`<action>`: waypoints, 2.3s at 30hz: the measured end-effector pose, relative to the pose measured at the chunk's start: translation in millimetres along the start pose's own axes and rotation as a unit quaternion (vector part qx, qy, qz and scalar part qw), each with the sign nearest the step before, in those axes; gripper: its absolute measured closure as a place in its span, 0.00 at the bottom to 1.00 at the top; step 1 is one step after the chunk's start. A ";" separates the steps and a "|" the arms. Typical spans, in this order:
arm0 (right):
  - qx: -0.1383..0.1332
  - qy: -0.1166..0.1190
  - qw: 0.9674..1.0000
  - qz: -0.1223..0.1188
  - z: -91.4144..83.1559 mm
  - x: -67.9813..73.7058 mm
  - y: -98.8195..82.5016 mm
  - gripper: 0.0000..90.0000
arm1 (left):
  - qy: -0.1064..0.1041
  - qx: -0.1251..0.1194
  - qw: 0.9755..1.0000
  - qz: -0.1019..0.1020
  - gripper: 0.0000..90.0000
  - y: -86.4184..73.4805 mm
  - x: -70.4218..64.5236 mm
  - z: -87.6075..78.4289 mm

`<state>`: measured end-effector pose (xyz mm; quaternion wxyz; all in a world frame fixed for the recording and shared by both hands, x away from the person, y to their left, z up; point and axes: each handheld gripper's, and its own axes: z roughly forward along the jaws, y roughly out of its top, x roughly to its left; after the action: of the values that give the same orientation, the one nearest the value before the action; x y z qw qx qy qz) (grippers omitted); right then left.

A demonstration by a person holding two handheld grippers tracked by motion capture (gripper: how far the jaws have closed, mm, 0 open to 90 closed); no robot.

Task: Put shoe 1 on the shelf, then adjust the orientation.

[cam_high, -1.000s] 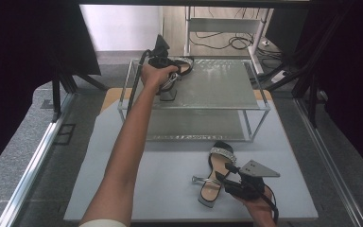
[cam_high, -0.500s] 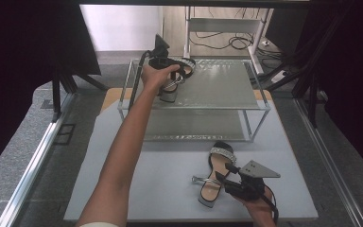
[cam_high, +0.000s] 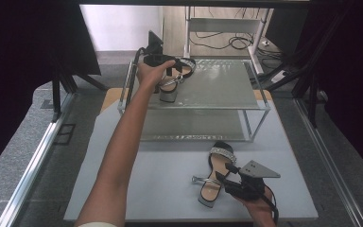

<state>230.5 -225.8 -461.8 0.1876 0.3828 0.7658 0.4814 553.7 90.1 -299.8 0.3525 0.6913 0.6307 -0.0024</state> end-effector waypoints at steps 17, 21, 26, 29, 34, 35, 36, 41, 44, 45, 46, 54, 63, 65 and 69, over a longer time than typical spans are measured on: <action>0.000 -0.001 1.000 -0.005 1.5 7.1 1.2 0.54 | -0.091 -0.012 0.985 0.144 0.36 -49.2 -1.4 -79.4; 0.002 -0.001 1.000 -0.007 2.8 8.8 1.1 0.54 | -0.088 -0.018 0.981 0.171 0.35 -67.8 -0.7 -89.4; 0.003 0.000 1.000 -0.005 3.3 9.6 1.0 0.54 | -0.097 -0.026 0.976 0.193 0.34 -86.0 2.9 -95.8; 0.002 0.000 1.000 -0.007 2.8 10.1 1.1 0.54 | -0.109 -0.023 0.973 0.204 0.34 -98.6 5.4 -97.5; -0.002 0.000 1.000 -0.007 2.4 10.3 1.8 0.55 | -0.118 -0.017 0.968 0.220 0.34 -118.8 6.7 -98.3; -0.002 0.001 1.000 -0.009 2.2 10.6 2.0 0.56 | -0.118 -0.015 0.967 0.226 0.34 -123.9 7.2 -98.3; -0.004 0.003 1.000 -0.008 1.8 11.9 2.4 0.58 | -0.118 -0.014 0.966 0.228 0.34 -126.9 7.4 -98.2; -0.003 0.006 1.000 -0.017 1.6 18.8 5.0 0.61 | -0.116 -0.006 0.962 0.247 0.34 -147.6 9.9 -94.7; -0.003 0.009 1.000 -0.020 1.5 20.3 5.1 0.65 | -0.115 -0.001 0.960 0.254 0.33 -154.9 12.2 -92.9; -0.003 0.012 1.000 -0.023 1.4 22.0 5.4 0.68 | -0.111 -0.004 0.960 0.257 0.33 -160.6 14.3 -91.9; -0.003 0.013 1.000 -0.023 1.5 22.9 5.5 0.70 | -0.111 -0.004 0.960 0.257 0.33 -160.6 14.3 -91.9; 0.012 0.016 0.999 -0.030 7.4 33.1 3.6 0.86 | -0.112 -0.002 0.959 0.261 0.34 -184.5 28.7 -86.8; 0.053 0.036 0.995 -0.078 29.8 63.5 -0.8 0.98 | -0.128 0.005 0.959 0.252 0.35 -217.3 45.6 -67.7; 0.069 0.036 0.993 -0.088 35.9 70.1 -3.7 1.00 | -0.124 0.009 0.959 0.256 0.35 -224.6 47.6 -62.4; 0.089 0.037 0.990 -0.103 44.9 77.3 -8.8 1.00 | -0.112 0.018 0.958 0.262 0.35 -241.9 51.1 -48.6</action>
<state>207.1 -142.0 -484.2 0.1726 0.2991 0.8471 0.4039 331.4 147.8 -403.3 0.3972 0.8339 0.3832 0.0014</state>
